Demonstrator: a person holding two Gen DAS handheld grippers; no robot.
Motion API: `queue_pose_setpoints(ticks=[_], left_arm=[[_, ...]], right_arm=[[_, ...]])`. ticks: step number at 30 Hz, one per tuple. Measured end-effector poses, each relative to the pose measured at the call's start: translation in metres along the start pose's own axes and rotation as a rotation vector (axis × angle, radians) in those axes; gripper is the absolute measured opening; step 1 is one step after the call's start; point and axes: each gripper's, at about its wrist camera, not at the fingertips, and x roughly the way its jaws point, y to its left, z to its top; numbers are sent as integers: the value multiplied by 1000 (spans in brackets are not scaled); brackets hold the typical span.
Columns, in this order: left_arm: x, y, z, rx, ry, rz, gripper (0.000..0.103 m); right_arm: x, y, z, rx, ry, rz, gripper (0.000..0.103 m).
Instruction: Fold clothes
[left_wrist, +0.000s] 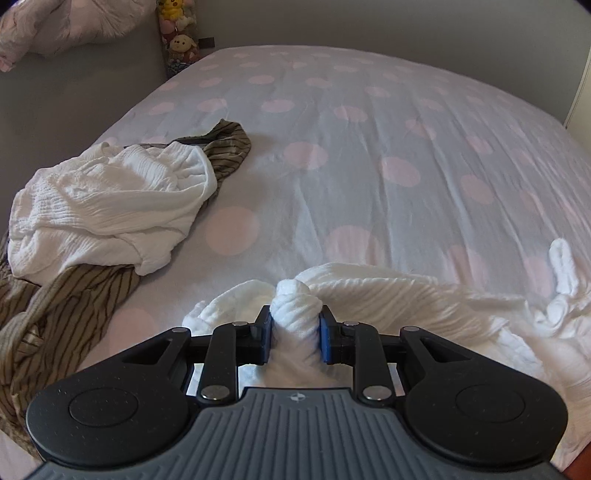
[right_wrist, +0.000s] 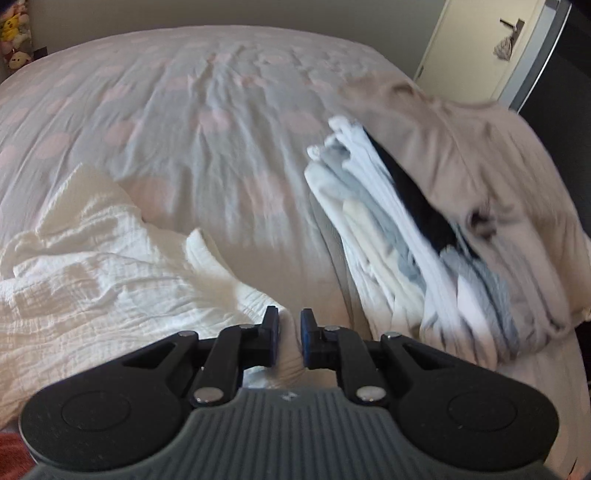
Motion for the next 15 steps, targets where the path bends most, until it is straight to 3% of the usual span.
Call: queue_pose_setpoints(ticks=[3, 6, 7, 10, 15], left_arm=[[11, 12, -8, 47, 74, 59, 22], [22, 24, -19, 68, 141, 81, 23], [25, 27, -22, 66, 163, 71, 24], [26, 36, -29, 32, 193, -6, 27], [24, 48, -30, -37, 201, -69, 30]], right_arm=[[18, -3, -16, 15, 64, 33, 14], [20, -5, -18, 22, 73, 64, 17], [19, -6, -17, 21, 69, 71, 19], [11, -8, -8, 7, 34, 87, 41], [1, -1, 17, 1, -55, 158, 46]])
